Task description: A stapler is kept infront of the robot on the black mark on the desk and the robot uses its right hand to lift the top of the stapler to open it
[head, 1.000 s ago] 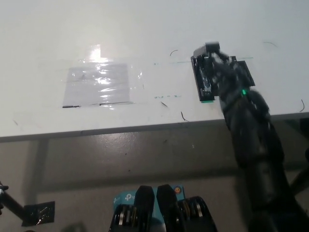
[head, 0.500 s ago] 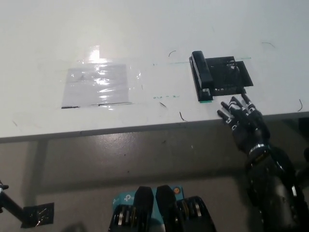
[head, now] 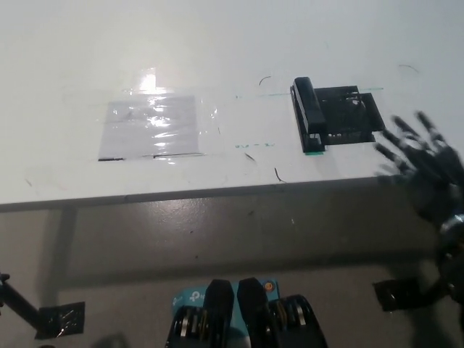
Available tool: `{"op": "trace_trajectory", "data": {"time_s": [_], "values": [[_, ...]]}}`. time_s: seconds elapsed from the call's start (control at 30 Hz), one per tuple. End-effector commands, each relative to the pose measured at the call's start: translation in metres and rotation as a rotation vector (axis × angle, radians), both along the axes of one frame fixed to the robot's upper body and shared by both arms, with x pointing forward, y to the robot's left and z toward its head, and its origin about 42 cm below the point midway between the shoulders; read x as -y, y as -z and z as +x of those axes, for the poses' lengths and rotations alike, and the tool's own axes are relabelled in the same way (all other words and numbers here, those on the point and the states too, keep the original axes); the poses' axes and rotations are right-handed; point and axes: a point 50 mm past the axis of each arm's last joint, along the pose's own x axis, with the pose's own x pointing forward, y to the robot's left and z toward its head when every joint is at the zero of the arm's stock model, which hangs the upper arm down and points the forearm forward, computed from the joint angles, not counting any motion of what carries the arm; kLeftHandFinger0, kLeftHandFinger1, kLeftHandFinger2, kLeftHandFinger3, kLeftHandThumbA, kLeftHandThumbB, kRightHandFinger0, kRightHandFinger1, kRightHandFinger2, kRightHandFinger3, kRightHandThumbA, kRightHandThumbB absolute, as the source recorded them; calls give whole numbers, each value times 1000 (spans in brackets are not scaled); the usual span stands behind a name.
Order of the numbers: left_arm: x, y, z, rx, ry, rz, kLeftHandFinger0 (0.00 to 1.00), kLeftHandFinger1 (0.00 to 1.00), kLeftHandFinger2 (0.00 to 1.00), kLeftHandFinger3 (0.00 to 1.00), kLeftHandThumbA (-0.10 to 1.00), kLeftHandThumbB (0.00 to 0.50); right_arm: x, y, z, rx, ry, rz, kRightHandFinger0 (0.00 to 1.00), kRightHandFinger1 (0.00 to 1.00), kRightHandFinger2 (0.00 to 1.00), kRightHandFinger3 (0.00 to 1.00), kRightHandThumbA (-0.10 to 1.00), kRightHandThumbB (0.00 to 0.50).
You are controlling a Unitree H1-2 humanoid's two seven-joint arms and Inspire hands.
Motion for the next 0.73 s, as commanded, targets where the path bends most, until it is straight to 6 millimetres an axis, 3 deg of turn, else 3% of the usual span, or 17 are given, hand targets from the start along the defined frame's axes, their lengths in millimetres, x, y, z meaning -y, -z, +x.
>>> {"op": "trace_trajectory", "data": {"time_s": [0.0,0.13,0.17,0.23,0.33,0.47,0.5,0.7], "values": [[-10,-21,5,50,-4,49,215,216,434,697,436,0,33,25,-15,56,157,-274,487,521,612,908,239,11],[-12,-21,3,49,-5,48,215,217,449,724,439,0,46,51,-21,36,225,-418,462,465,564,860,298,8],[-13,-20,4,48,-10,44,200,212,445,717,442,0,51,62,-24,20,245,-432,443,448,553,805,317,38],[-14,-19,4,48,-13,46,187,201,436,710,443,0,52,72,-24,12,256,-466,404,433,531,796,300,6],[-13,-19,4,46,-12,53,208,211,440,706,447,0,49,84,-25,-7,251,-491,416,424,491,776,297,4],[-13,-20,4,47,-12,56,221,220,449,710,446,0,47,89,-24,-4,256,-499,433,417,476,740,293,18],[-13,-19,5,43,-18,50,203,206,441,700,443,0,46,88,-23,7,247,-511,453,438,494,747,288,1],[-13,-20,5,51,-13,46,192,199,450,733,435,0,42,89,-22,18,237,-557,423,416,493,759,295,0]]}}
